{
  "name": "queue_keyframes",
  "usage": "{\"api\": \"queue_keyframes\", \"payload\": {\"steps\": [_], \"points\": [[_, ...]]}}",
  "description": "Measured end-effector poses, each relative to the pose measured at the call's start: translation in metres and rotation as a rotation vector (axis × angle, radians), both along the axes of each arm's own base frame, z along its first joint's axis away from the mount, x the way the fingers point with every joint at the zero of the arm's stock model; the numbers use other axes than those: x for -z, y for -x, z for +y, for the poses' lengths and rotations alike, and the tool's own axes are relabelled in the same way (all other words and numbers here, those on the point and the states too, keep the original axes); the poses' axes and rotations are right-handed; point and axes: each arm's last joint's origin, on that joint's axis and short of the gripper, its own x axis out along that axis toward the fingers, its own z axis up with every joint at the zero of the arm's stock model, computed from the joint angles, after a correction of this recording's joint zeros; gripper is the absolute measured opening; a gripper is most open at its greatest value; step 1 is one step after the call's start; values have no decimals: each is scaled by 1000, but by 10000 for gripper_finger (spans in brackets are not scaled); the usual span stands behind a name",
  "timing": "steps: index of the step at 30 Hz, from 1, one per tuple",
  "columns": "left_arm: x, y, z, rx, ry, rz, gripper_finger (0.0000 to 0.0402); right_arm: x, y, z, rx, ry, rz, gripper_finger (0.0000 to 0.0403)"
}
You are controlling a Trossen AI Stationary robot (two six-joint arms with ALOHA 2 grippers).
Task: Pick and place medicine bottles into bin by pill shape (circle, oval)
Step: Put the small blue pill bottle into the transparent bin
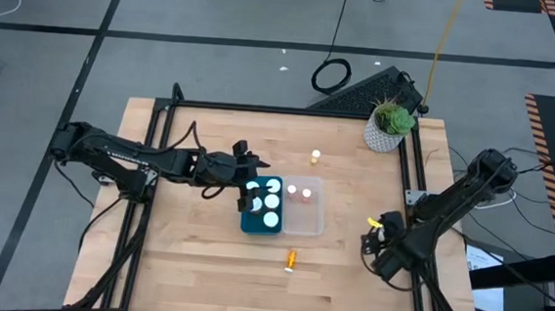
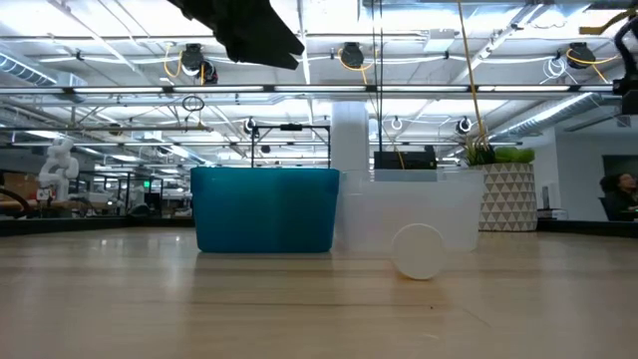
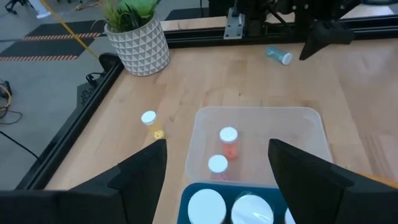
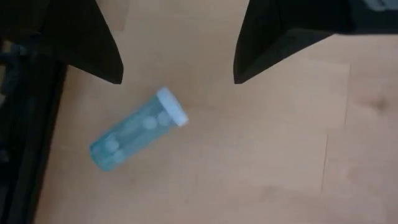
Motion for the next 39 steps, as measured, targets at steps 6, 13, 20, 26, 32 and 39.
{"api": "queue_keyframes", "payload": {"steps": [6, 13, 20, 26, 32, 39], "points": [[0, 0, 0, 3, -5, -1, 285, 10, -6, -4, 19, 101, 35, 291], [0, 0, 0, 1, -1, -3, 285, 24, -12, -5, 42, 168, 105, 266], [0, 0, 0, 2, 0, -4, 285, 33, -13, -2, 63, 155, 155, 247], [0, 0, 0, 2, 1, -4, 285, 42, -15, -3, 57, 203, 173, 228], [0, 0, 0, 2, 1, -4, 285, 49, -16, -3, 46, 216, 185, 199], [0, 0, 0, 2, 2, -4, 285, 50, -17, -3, -65, 220, 198, 172]]}}
